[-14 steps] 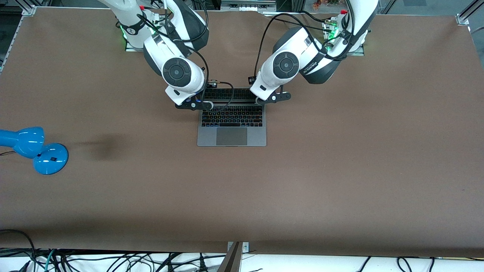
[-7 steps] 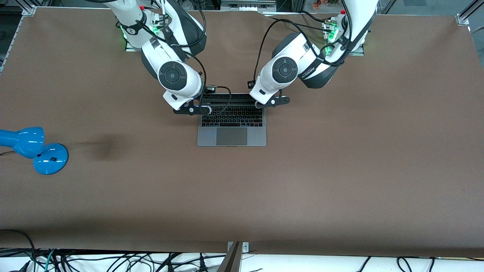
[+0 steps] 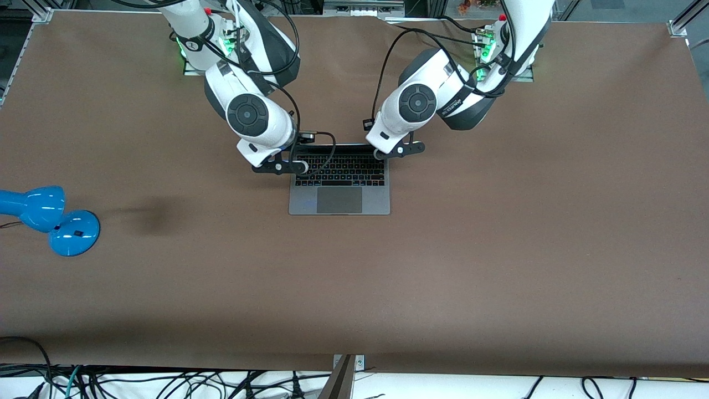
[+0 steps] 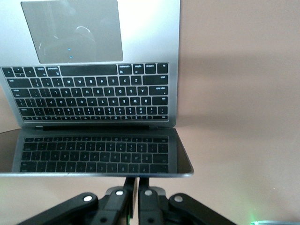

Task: Close laptop with both arms from behind
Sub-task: 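Push the screen's back with both grippers toward the keyboard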

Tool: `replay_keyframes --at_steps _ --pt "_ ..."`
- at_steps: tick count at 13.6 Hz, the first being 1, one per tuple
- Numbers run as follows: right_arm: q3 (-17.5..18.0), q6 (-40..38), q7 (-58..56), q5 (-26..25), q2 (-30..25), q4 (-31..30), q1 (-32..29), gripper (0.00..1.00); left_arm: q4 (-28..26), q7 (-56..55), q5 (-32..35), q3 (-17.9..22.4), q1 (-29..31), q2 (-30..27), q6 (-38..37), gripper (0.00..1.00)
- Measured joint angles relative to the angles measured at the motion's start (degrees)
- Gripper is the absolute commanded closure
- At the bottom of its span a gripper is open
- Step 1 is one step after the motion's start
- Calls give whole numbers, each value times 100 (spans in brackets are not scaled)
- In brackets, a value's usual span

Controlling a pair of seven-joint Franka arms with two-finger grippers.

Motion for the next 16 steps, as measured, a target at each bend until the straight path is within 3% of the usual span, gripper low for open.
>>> replay_keyframes --at_steps 16 --pt "-2 426 -301 -115 122 0 -124 92 442 -121 534 76 0 721 177 100"
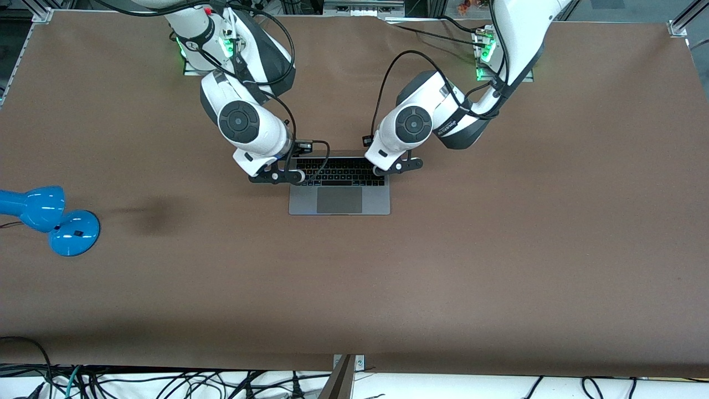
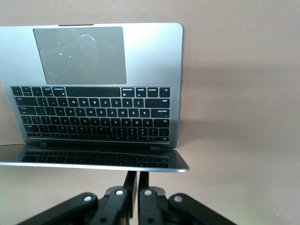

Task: Close laptop with both arms from behind
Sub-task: 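Push the screen's back with both grippers toward the keyboard, then press the screen down with both grippers onto the keyboard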

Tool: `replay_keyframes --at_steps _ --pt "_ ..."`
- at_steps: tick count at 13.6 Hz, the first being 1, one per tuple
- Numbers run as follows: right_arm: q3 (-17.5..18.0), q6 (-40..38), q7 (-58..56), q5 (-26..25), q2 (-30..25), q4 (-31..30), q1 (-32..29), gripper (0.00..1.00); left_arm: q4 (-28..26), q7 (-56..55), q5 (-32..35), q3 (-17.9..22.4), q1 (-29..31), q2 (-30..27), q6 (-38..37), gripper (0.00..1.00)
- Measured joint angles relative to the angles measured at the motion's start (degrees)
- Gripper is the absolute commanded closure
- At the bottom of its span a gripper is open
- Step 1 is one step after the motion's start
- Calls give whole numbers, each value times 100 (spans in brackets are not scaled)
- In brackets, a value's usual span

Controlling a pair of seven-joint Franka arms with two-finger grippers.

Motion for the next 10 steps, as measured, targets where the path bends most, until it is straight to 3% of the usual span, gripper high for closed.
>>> replay_keyframes --at_steps 10 --pt "-6 487 -343 -29 145 0 -104 92 373 -69 233 123 1 276 166 100"
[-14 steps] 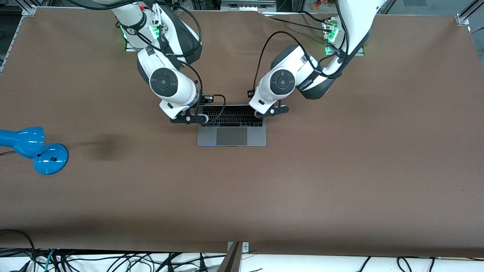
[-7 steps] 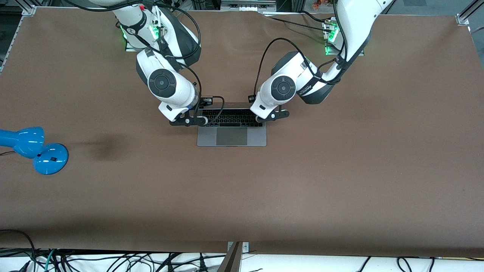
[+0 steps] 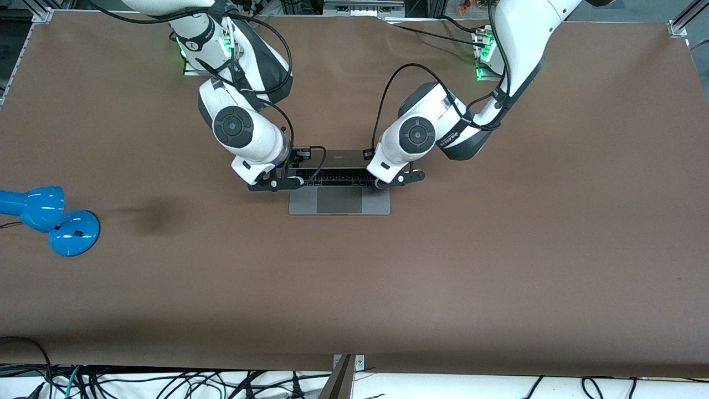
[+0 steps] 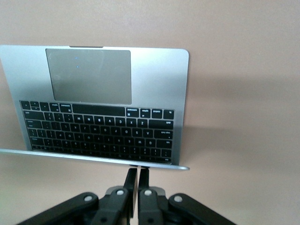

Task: Close laptop with both arms from behind
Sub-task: 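Press the screen down with both grippers onto the keyboard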

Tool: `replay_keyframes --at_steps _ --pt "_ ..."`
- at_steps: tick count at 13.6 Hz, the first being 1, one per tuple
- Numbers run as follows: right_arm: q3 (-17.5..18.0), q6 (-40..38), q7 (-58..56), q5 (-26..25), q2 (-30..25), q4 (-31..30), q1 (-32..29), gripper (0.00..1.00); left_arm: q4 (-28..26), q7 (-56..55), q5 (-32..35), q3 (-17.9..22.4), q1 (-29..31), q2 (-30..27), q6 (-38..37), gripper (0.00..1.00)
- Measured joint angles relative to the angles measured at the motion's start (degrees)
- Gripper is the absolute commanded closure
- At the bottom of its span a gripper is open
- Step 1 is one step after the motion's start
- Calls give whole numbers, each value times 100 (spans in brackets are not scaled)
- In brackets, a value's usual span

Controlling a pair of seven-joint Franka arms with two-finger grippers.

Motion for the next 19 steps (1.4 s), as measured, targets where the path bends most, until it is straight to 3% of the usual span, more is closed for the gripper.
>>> replay_keyframes --at_steps 19 --pt "-178 863 -719 -194 429 0 -71 92 516 -23 239 213 0 458 1 100"
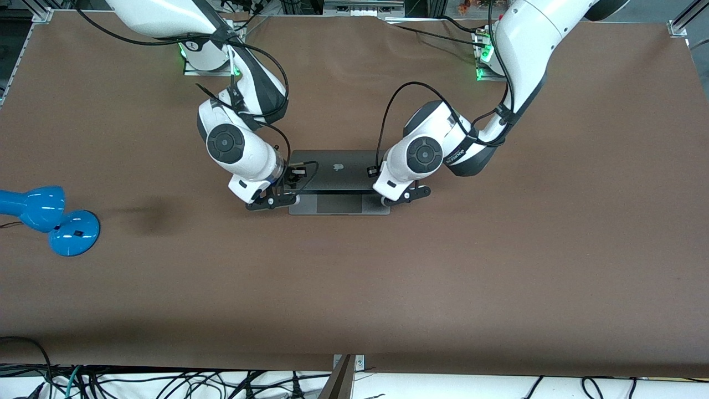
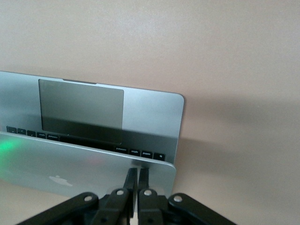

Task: Close laptop with both arms from behind
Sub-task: 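Press the screen down with both grippers onto the keyboard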

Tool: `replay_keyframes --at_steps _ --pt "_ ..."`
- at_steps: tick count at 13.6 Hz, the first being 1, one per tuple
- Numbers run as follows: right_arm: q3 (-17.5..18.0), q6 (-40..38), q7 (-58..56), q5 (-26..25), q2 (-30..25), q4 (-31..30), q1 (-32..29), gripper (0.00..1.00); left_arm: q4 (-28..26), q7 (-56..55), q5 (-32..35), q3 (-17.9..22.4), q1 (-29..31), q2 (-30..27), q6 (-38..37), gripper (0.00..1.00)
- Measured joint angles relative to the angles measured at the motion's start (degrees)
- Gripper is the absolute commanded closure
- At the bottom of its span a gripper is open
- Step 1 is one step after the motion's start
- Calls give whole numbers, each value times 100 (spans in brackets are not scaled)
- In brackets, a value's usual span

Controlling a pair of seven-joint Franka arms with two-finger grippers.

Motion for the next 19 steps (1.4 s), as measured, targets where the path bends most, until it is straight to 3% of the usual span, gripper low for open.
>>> replay_keyframes --at_steps 19 --pt "-91 675 -318 -153 410 2 -6 92 417 -16 131 325 -301 501 66 100"
